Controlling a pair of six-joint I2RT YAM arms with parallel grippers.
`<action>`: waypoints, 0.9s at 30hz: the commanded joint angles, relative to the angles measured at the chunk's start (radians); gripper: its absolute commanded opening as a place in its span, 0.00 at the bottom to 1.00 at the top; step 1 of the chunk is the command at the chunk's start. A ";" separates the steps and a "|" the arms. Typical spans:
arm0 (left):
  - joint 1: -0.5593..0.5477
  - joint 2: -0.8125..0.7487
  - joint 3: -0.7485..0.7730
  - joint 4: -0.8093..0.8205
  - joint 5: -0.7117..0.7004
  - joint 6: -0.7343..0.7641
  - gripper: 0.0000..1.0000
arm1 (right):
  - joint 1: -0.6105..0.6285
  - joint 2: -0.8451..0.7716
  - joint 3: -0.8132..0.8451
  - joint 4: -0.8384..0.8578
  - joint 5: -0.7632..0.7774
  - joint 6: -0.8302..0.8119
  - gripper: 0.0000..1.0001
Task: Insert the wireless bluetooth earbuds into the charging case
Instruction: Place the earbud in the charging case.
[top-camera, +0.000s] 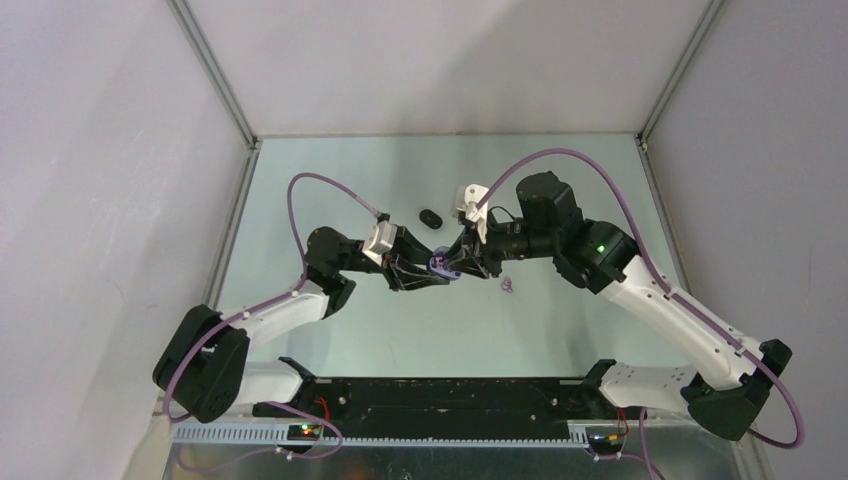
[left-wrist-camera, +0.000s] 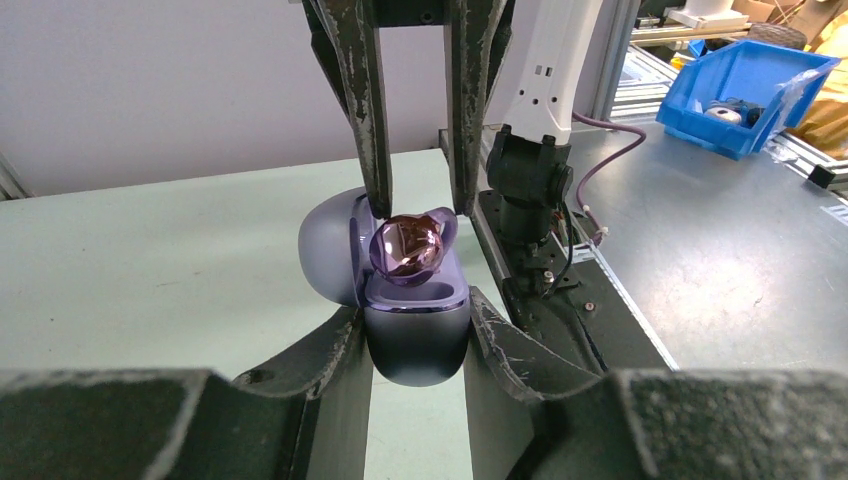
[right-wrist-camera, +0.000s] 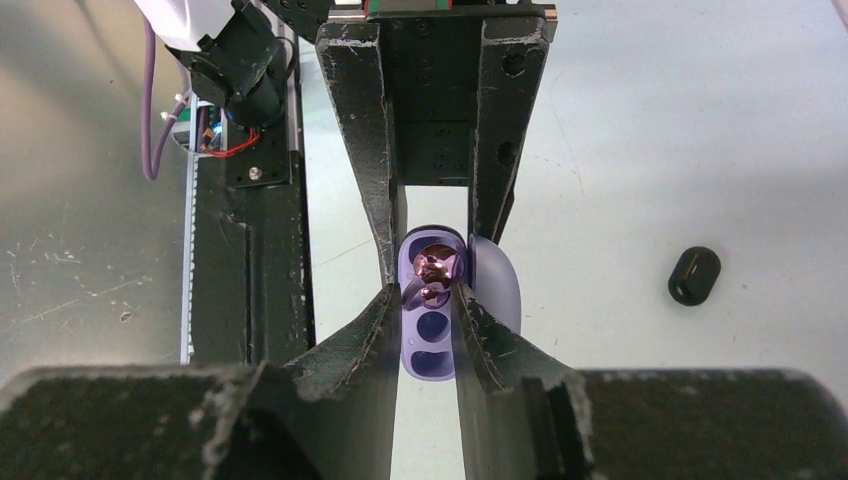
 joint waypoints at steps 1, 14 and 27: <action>-0.002 -0.010 0.019 0.024 0.006 0.020 0.04 | -0.010 -0.024 0.011 0.041 0.041 -0.009 0.29; -0.002 -0.011 0.021 0.018 0.007 0.025 0.04 | -0.009 -0.026 0.011 0.061 0.124 -0.005 0.26; -0.003 -0.007 0.023 0.015 0.008 0.025 0.03 | 0.000 -0.029 0.011 0.050 0.040 -0.003 0.26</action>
